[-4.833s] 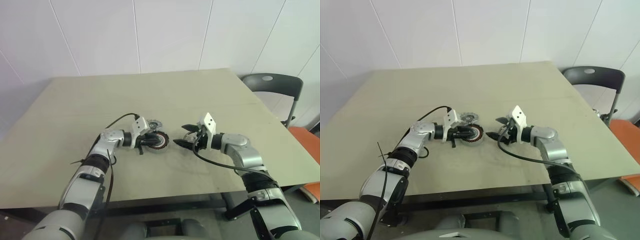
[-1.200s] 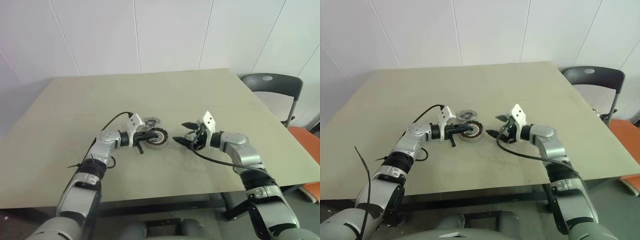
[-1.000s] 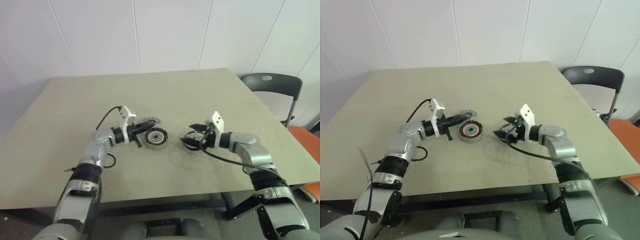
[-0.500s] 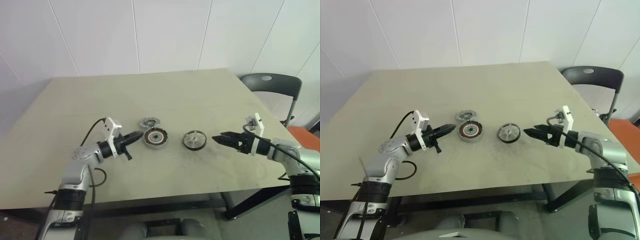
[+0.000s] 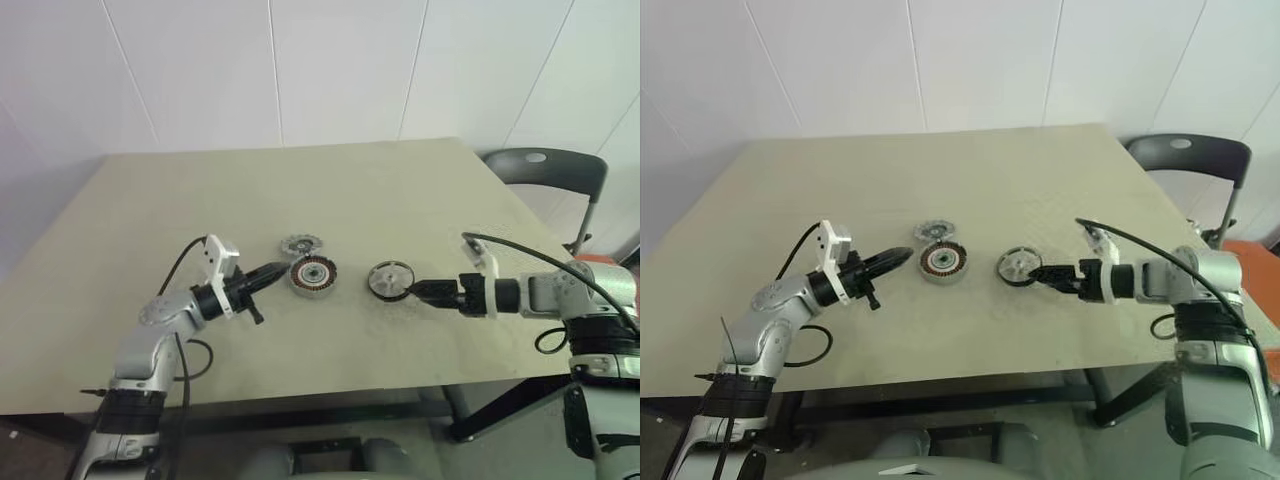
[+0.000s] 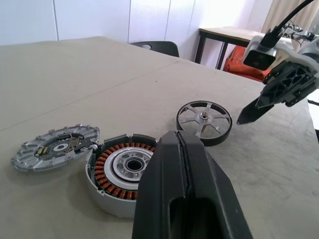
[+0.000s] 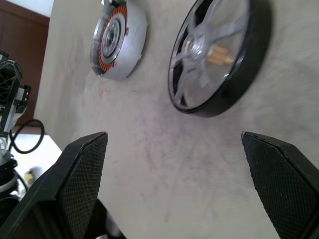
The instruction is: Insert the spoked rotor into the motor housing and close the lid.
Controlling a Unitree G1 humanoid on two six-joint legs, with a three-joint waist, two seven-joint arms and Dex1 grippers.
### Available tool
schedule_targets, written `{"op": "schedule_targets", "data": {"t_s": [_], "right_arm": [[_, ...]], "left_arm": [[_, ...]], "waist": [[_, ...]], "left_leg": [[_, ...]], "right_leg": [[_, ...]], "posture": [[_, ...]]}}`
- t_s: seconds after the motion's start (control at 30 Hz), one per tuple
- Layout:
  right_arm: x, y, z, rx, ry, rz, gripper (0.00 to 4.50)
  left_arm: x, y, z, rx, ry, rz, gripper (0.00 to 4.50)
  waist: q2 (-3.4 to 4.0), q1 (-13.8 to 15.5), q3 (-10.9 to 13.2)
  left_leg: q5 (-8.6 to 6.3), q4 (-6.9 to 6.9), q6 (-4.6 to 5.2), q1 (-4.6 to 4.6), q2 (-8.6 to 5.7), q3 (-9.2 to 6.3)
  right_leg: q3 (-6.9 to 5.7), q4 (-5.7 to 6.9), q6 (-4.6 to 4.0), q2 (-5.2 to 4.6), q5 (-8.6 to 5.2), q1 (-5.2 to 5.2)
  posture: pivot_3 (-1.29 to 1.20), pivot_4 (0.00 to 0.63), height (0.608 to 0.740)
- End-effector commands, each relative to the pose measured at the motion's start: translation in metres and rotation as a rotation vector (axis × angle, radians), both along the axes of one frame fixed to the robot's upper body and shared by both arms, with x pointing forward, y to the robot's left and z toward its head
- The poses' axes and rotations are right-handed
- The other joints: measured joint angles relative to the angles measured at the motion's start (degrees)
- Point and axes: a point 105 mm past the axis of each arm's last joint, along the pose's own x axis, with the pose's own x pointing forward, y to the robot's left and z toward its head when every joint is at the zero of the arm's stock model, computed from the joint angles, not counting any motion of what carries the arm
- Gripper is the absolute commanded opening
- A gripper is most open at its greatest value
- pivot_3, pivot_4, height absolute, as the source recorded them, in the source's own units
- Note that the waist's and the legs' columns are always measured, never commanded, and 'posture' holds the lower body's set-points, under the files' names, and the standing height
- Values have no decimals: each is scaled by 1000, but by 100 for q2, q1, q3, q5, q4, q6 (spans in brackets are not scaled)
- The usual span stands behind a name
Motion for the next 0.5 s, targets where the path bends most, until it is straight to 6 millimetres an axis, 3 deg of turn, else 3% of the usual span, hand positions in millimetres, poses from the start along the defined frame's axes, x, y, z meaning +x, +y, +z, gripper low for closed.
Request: {"op": "schedule_targets", "data": {"t_s": [0.03,0.5], "right_arm": [[6,6,9,16,-25,-5,4500],[27,13,-1,41,-63,-129,4500]], "left_arm": [[-2,-1,13,-8,-47,-8,23],[-3,-2,10,-12,-38,8,23]], "waist": [[0,-12,0],[0,-41,0]], "left_leg": [[0,-2,0,-3,-3,1],[-1,-1,2,4,-2,5]], "right_leg": [[1,-1,-11,-1,12,-3],[3,0,-3,6,14,1]], "posture": [[0,0,740],[0,0,740]]}}
